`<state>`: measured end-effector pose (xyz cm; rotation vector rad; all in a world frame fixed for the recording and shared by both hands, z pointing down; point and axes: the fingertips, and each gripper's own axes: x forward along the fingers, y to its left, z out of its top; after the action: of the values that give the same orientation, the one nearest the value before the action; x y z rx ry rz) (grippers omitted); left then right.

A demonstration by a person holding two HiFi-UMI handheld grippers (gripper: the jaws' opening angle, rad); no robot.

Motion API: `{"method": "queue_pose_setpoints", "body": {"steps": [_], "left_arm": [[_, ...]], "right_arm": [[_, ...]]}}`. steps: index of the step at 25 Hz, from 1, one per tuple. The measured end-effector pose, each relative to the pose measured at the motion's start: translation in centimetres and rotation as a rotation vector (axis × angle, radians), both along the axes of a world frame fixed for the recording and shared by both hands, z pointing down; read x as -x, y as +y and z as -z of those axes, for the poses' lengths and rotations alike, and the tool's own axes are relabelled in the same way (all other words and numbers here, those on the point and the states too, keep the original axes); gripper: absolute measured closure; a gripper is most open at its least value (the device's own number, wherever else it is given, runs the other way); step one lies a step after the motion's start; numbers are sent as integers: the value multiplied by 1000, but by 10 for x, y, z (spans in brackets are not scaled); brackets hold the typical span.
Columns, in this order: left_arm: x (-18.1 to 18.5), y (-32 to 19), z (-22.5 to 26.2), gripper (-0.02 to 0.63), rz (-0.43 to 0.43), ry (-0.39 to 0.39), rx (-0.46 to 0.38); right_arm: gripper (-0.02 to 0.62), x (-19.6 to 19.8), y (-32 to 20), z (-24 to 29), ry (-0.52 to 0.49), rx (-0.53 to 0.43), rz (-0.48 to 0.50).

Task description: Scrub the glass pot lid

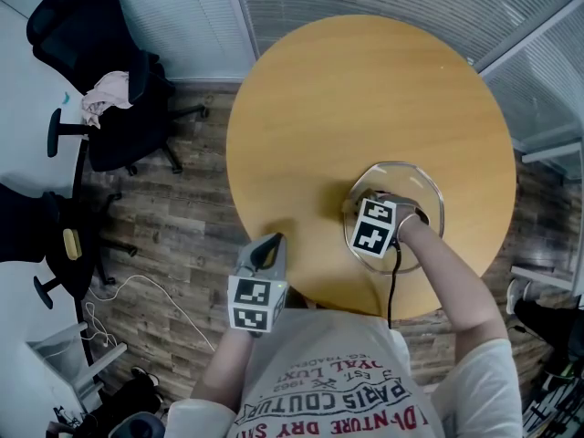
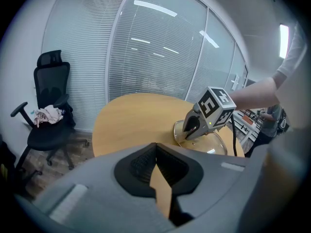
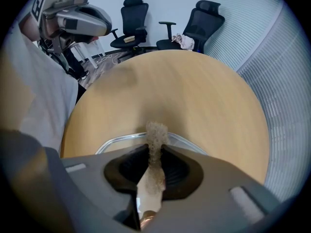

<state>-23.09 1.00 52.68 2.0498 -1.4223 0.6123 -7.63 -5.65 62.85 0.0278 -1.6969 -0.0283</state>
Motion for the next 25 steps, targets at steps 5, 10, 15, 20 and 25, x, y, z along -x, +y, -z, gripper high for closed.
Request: {"method": "queue_pose_setpoints", "body": {"steps": [5,10,15,20,25], "left_arm": [[-1,10,0,598,5,0,-3],[-2,13,-1,600,9,-6,-8],[-14,19,-2,598,-3,-17,11],[-31,23,-2,598,-15,-29,-7],[-50,34,-3,598,-17,-20,0]], "right_arm": [[520,-4,20,1,2,-4,93],[520,-5,33,0,1,-5,146],[520,-10,50,1,-5,8,210],[520,-19,74,0,-19,32,267],[520,-31,94,2,-42,54,302]]}}
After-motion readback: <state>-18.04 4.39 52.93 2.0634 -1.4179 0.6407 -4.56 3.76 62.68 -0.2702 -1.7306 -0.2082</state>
